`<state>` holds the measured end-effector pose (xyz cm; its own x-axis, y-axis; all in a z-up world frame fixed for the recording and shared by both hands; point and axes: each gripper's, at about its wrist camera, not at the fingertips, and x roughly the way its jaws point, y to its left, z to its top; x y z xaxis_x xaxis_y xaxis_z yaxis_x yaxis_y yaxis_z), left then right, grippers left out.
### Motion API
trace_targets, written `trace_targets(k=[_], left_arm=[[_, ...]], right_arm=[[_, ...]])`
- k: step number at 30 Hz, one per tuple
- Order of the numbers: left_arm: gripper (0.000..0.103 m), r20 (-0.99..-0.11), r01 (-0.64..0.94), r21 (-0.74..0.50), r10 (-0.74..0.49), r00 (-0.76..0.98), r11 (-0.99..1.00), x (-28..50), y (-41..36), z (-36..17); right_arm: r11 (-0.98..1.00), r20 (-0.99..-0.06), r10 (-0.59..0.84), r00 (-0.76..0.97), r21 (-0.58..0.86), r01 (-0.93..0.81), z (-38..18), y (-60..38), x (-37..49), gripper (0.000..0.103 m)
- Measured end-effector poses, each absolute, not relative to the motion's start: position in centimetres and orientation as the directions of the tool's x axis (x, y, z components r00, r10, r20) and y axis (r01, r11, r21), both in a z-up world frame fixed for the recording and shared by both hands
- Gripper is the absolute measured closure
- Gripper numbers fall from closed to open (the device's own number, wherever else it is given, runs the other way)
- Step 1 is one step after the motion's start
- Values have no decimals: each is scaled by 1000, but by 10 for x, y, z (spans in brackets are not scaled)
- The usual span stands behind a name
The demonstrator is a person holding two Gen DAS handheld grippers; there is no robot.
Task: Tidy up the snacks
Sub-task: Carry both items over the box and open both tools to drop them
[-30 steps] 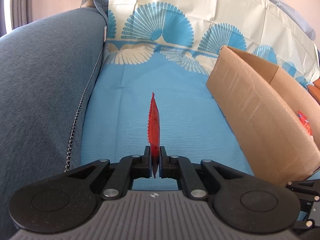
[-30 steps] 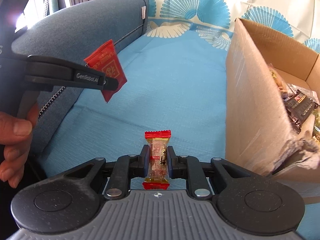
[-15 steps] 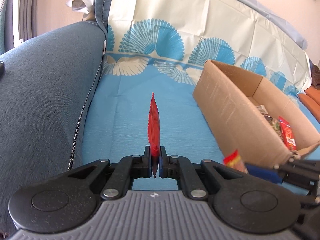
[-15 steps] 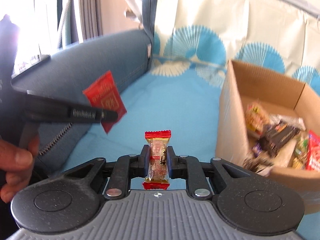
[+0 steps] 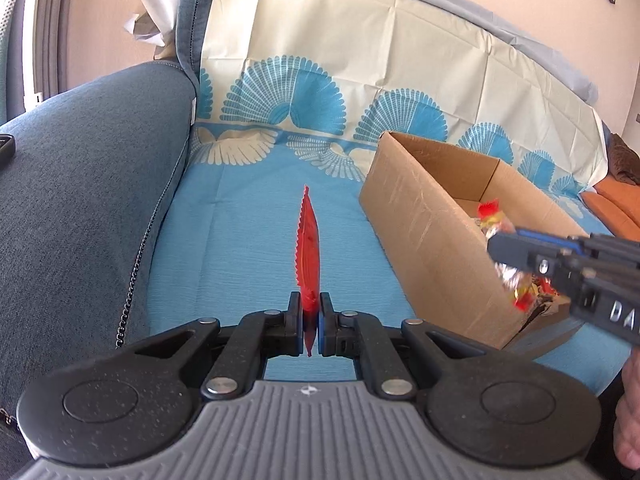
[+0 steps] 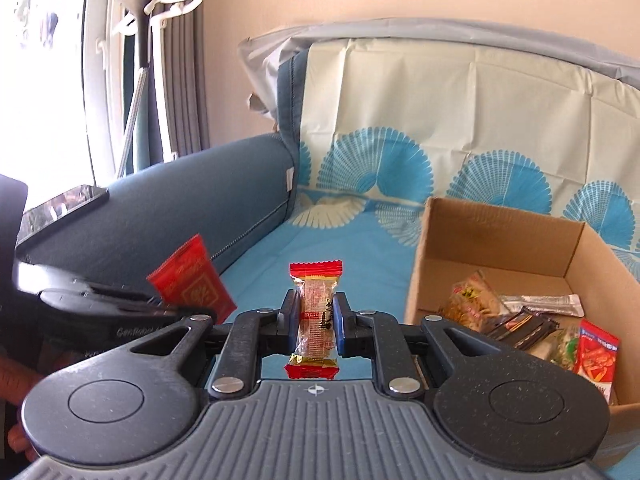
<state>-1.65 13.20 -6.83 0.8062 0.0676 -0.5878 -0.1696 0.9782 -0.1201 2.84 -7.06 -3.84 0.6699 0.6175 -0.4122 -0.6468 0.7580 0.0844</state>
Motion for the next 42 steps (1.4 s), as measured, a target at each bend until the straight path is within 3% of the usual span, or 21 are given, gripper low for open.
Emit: trace_targets(k=[10, 19, 26, 27, 28, 30, 31, 34, 37, 42], left_arm=[[96, -578, -185, -62, 116, 807, 981, -13, 117, -60], [96, -536, -125, -81, 63, 842, 989, 32, 77, -17], [95, -425, 9, -111, -55, 903, 994, 110, 6, 37], [89, -420, 23, -109, -67, 905, 994, 123, -5, 43], [67, -425, 39, -107, -81, 901, 994, 132, -15, 48], [36, -424, 78, -100, -113, 899, 992, 141, -35, 55], [28, -405, 98, -94, -128, 905, 991, 138, -43, 57], [19, -385, 140, -50, -149, 911, 989, 119, -59, 52], [18, -400, 121, -21, -119, 909, 992, 91, -59, 35], [18, -417, 84, -118, -126, 900, 989, 45, -35, 15]], right_arm=[[794, -362, 602, 712, 170, -584, -27, -101, 57, 85], [841, -345, 540, 768, 206, -500, -20, -116, 91, 85], [940, -352, 324, 878, 226, -256, -20, -153, 122, 85], [956, -356, 267, 896, 219, -197, -21, -160, 126, 84], [968, -363, 208, 908, 212, -137, -23, -166, 130, 81], [972, -399, 133, 907, 230, -41, -29, -183, 140, 54], [967, -421, 128, 898, 255, -18, -32, -190, 144, 40], [957, -460, 111, 881, 289, 31, -37, -202, 148, 33], [955, -467, 102, 878, 294, 45, -37, -206, 146, 17], [956, -469, 120, 875, 291, 24, -35, -207, 140, 2]])
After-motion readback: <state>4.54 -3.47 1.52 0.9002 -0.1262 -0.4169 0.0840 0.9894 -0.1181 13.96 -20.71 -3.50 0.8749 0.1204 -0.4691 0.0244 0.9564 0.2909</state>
